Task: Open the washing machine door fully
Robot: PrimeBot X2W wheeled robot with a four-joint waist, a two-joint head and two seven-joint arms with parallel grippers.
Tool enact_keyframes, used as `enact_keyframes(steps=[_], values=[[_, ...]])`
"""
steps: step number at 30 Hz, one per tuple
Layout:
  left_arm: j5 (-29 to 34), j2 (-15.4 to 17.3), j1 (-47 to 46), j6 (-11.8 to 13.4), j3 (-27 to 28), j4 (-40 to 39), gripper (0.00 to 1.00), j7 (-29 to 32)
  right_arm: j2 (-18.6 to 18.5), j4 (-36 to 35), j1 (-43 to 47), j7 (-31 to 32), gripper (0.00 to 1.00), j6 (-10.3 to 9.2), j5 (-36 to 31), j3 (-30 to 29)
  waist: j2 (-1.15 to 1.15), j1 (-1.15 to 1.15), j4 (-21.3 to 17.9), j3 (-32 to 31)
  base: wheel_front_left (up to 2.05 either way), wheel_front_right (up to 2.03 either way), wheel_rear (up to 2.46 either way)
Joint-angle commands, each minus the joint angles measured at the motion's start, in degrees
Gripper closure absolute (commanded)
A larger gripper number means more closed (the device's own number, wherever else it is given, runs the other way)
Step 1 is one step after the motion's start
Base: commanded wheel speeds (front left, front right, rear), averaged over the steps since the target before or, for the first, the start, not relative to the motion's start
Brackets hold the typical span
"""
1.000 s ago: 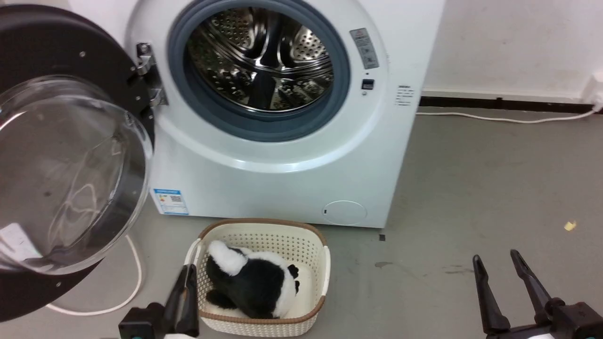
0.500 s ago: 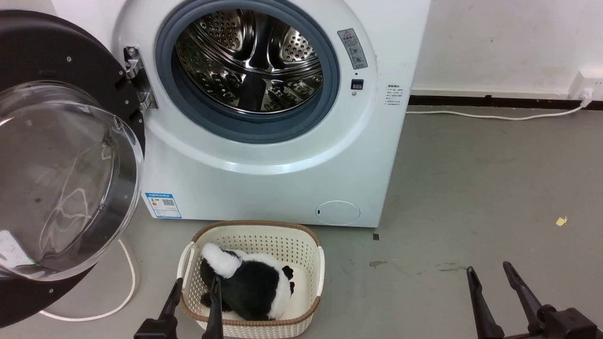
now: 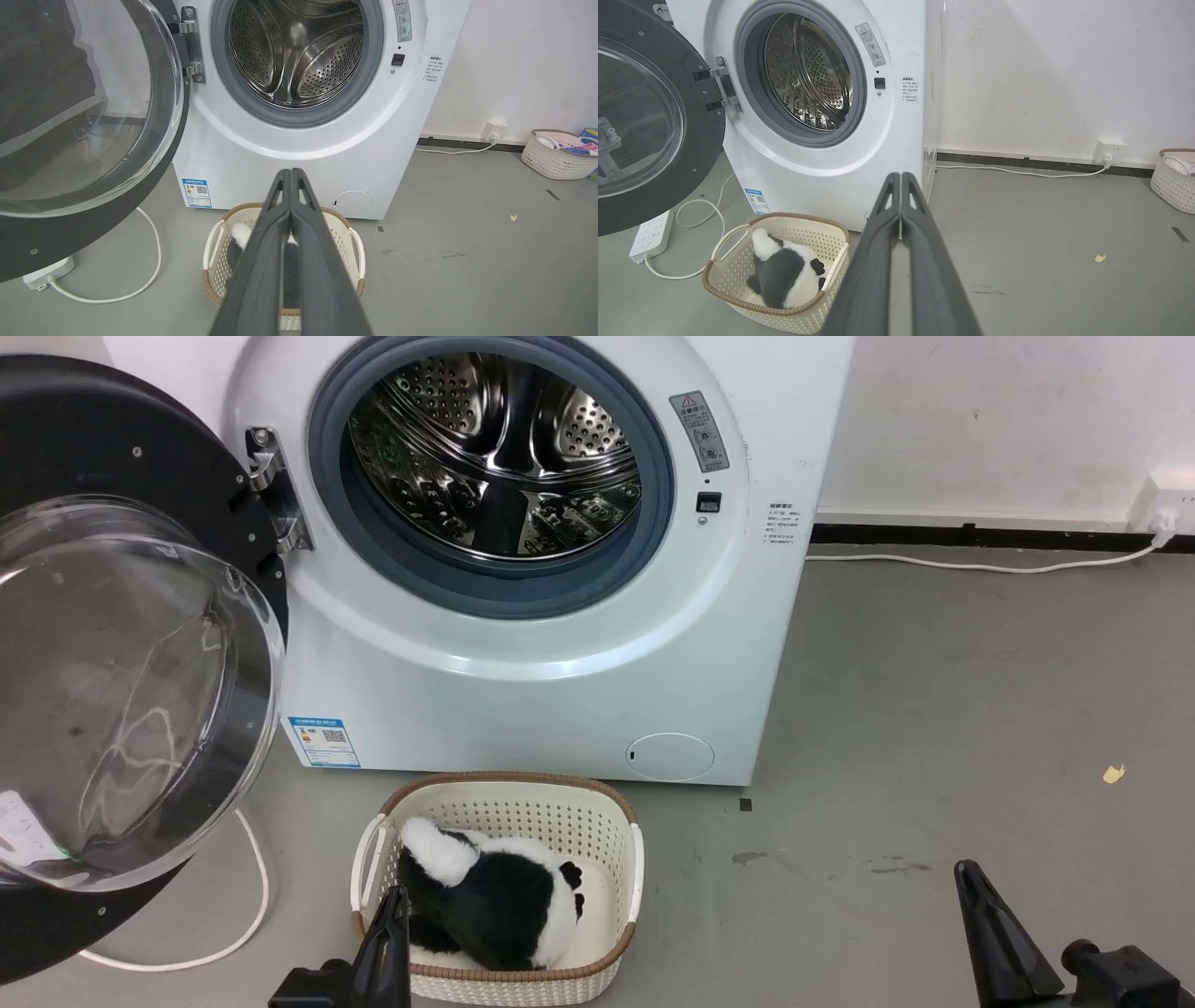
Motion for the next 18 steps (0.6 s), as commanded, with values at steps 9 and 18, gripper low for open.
enact_keyframes(steps=[9, 18], values=[[1.20, -0.55, -0.44, -0.83, 1.12, -0.47, 1.00, 1.15, 0.03, -0.29, -0.56, 1.13, 1.00, 0.00, -0.38, 0.22, 0.00, 0.00, -0.15, 0.18, 0.00, 0.00, 0.00], [2.30, -1.04, -0.84, -1.60, 2.14, -0.91, 1.00, 2.20, 0.05, -0.55, -1.07, 2.17, 1.00, 0.01, -0.73, 0.44, 0.00, 0.00, -0.28, 0.35, 0.00, 0.00, 0.00]])
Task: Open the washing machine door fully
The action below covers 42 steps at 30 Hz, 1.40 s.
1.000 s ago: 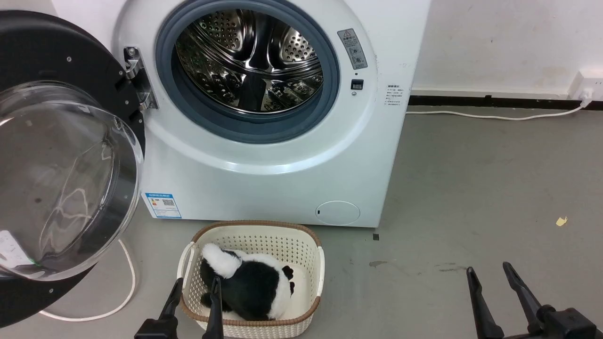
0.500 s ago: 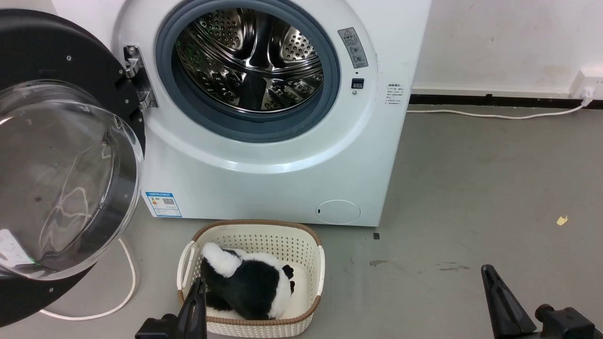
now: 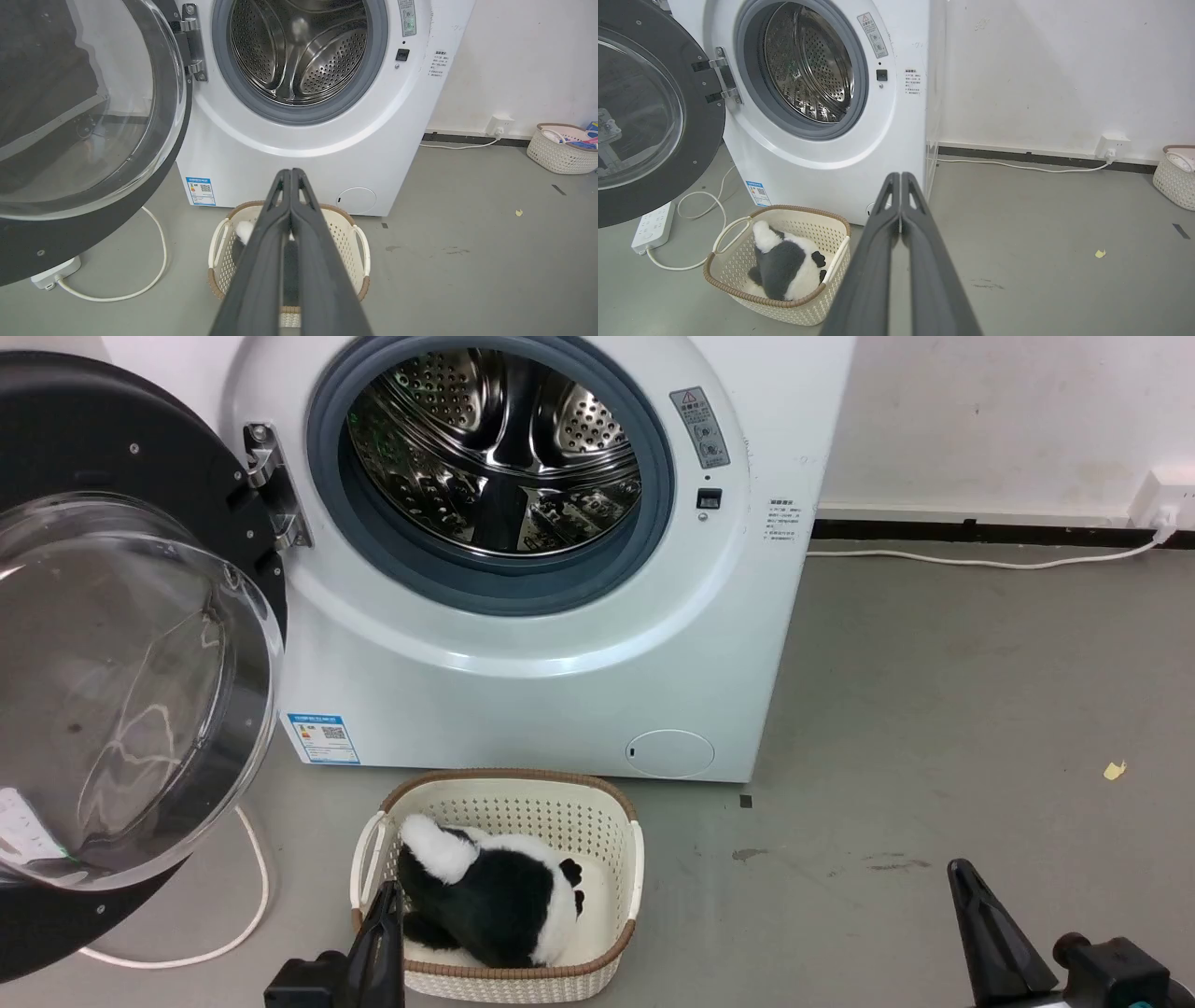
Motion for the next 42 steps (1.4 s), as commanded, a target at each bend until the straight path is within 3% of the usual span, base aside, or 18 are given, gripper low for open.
enact_keyframes(steps=[1, 42], values=[[0.58, -0.45, -0.82, -0.41, 0.32, -0.33, 1.00, 0.32, 0.06, -0.27, -0.78, 0.42, 1.00, 0.01, -0.41, 0.14, 0.00, 0.00, -0.02, 0.02, 0.00, 0.00, 0.00], [5.96, -2.90, -2.78, -4.14, 5.30, -2.45, 1.00, 5.45, 0.19, -1.54, -3.29, 5.49, 1.00, 0.02, -2.11, 1.19, 0.00, 0.00, -0.68, 0.84, 0.00, 0.00, 0.00]])
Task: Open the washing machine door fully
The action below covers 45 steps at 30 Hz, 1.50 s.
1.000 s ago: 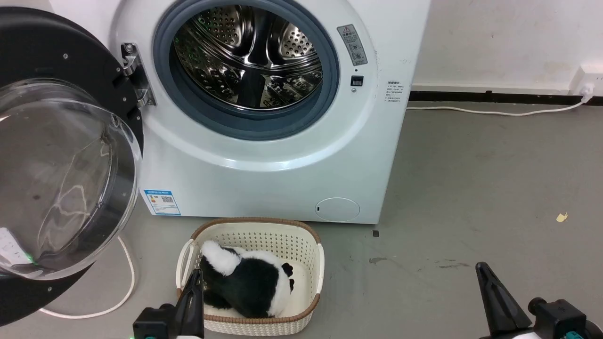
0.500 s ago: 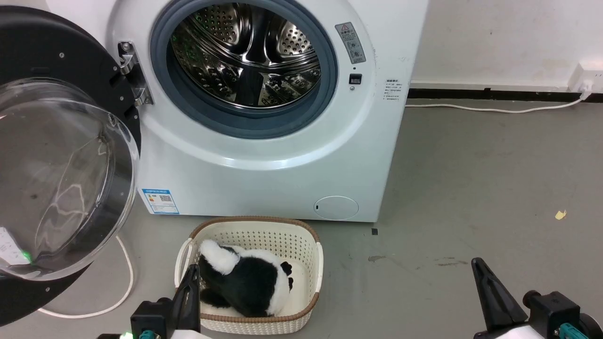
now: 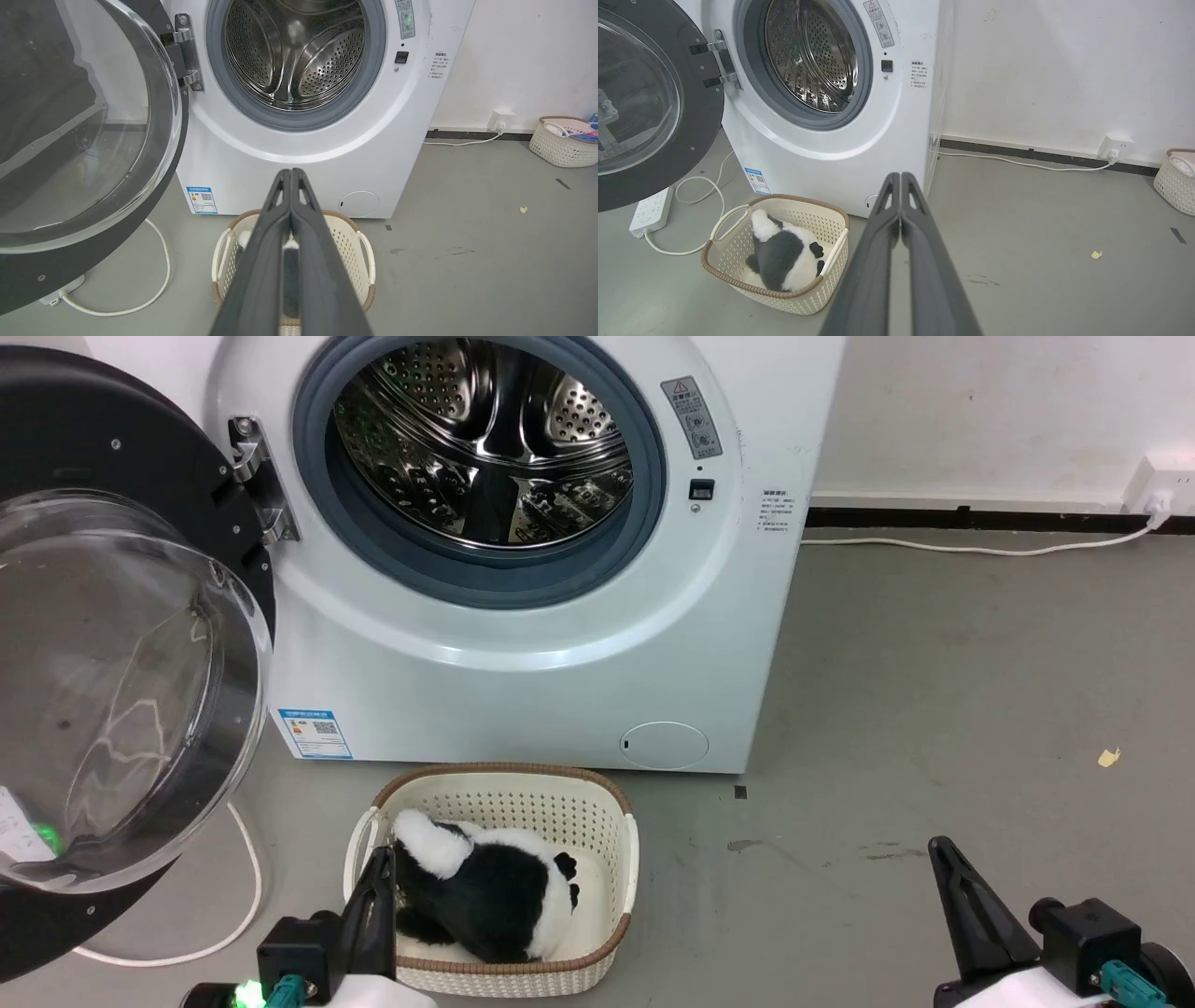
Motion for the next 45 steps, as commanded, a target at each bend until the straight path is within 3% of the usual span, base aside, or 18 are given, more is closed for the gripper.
enact_keyframes(steps=[1, 45], values=[[0.67, -0.10, -0.74, -0.17, 0.30, -0.37, 1.00, 0.21, 0.19, -0.29, -0.76, 0.20, 1.00, 0.02, -0.47, 0.06, 0.00, 0.00, -0.01, 0.01, 0.00, 0.00, 0.00], [6.04, -2.54, -2.70, -3.90, 5.28, -2.48, 1.00, 5.34, 0.32, -1.56, -3.26, 5.26, 1.00, 0.04, -2.17, 1.11, 0.00, 0.00, -0.67, 0.84, 0.00, 0.00, 0.00]])
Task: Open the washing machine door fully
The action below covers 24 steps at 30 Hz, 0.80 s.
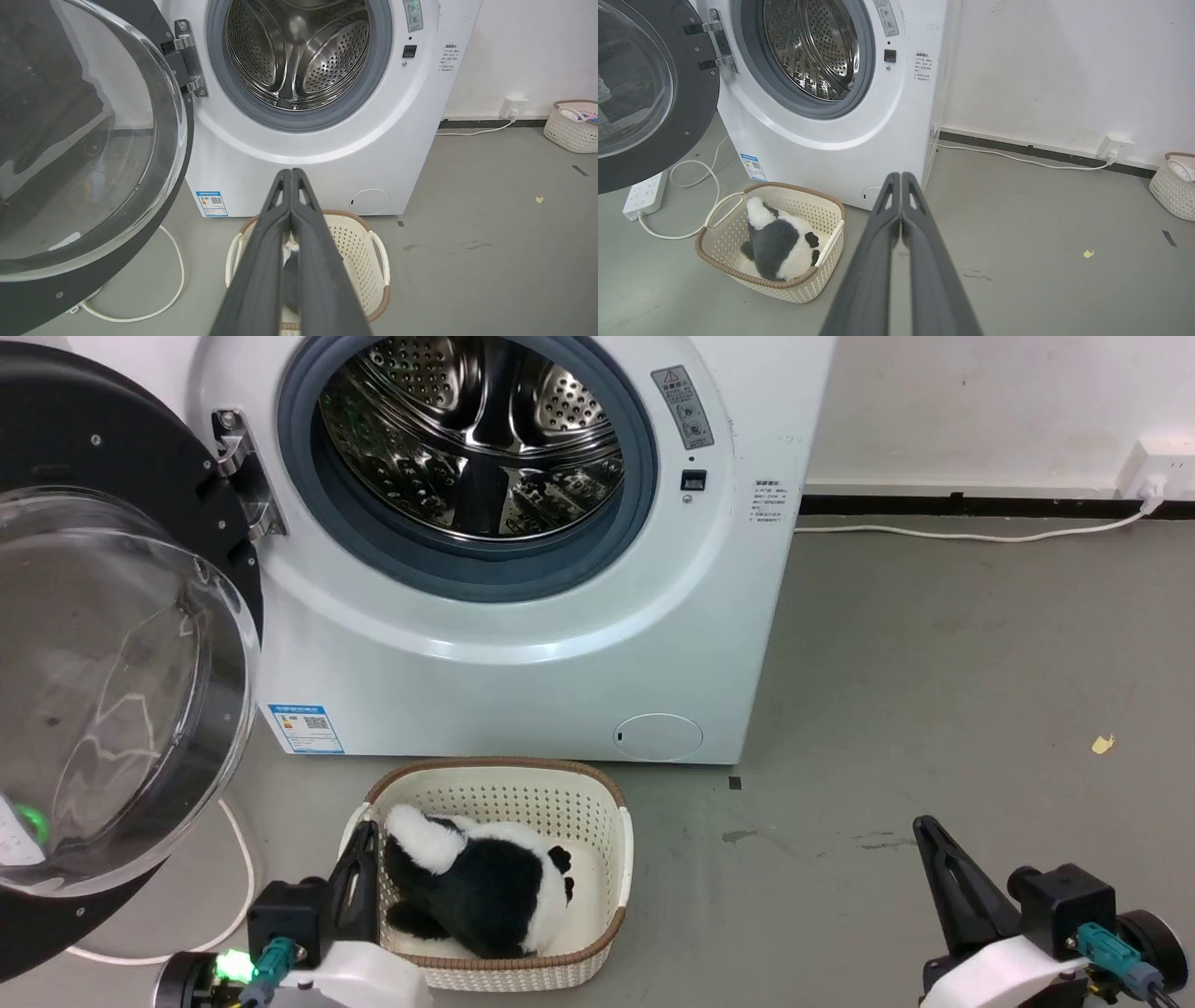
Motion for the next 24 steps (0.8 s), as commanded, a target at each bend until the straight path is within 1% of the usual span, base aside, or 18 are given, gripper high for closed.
enact_keyframes(steps=[1, 17, 24], values=[[0.53, -0.40, -1.04, -0.38, 0.54, -0.46, 1.00, 0.20, 0.30, -0.39, -0.87, 0.23, 1.00, 0.04, -0.33, 0.17, 0.00, 0.00, -0.01, 0.02, 0.00, 0.00, 0.00], [2.48, -1.29, -1.75, -1.73, 2.35, -1.22, 1.00, 2.06, 0.35, -0.86, -1.78, 2.08, 1.00, 0.05, -0.95, 0.55, 0.00, 0.00, -0.25, 0.32, 0.00, 0.00, 0.00], [2.51, -1.30, -1.77, -1.75, 2.38, -1.24, 1.00, 2.09, 0.35, -0.86, -1.79, 2.10, 1.00, 0.05, -0.96, 0.55, 0.00, 0.00, -0.26, 0.32, 0.00, 0.00, 0.00]])
